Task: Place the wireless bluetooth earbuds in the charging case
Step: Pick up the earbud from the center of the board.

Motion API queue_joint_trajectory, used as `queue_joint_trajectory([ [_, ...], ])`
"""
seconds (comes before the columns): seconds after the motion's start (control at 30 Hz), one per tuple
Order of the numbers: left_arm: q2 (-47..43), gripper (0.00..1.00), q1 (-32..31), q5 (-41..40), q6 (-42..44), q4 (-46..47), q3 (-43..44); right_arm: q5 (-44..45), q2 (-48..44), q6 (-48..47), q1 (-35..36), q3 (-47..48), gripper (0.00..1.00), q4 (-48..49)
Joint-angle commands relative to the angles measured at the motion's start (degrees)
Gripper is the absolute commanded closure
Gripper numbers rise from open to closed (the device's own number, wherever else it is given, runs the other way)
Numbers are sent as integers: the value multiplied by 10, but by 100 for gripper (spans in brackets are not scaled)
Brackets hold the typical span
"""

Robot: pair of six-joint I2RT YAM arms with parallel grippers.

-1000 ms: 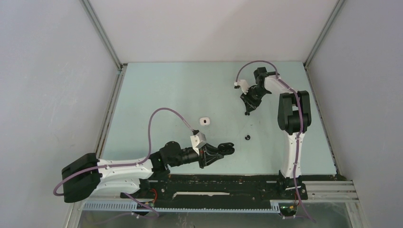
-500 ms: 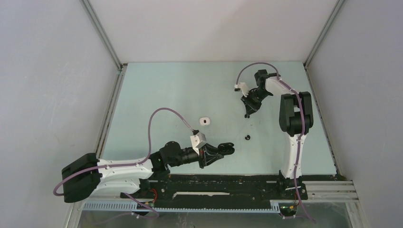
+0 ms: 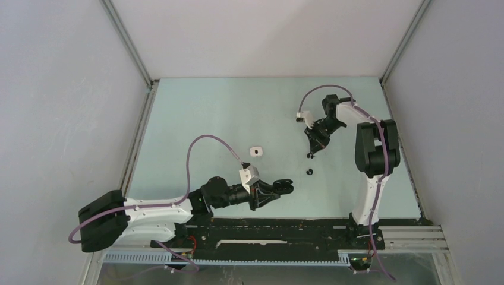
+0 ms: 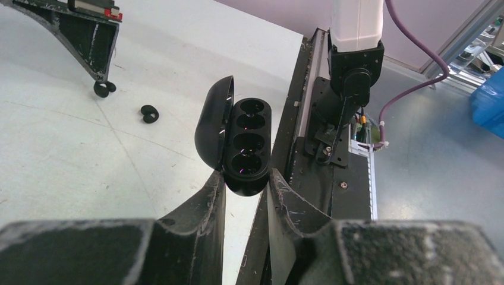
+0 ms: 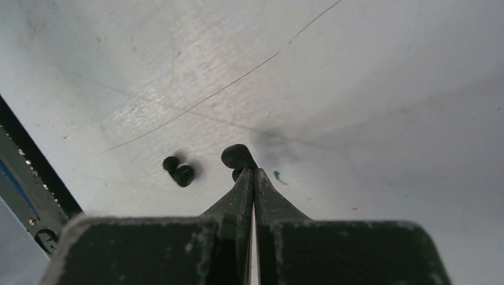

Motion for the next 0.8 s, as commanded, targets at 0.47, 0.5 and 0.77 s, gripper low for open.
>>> queue_joint_trajectory([
  [0.47, 48, 100, 0, 0, 5, 48, 23, -72, -448, 62, 77, -103, 100, -31],
  [0.5, 54, 100, 0, -2, 2, 57, 24, -62, -477, 76, 98, -115, 100, -13],
  [0.77, 76, 100, 3, 5, -21, 88, 34, -12, -577, 140, 223, -149, 100, 16],
])
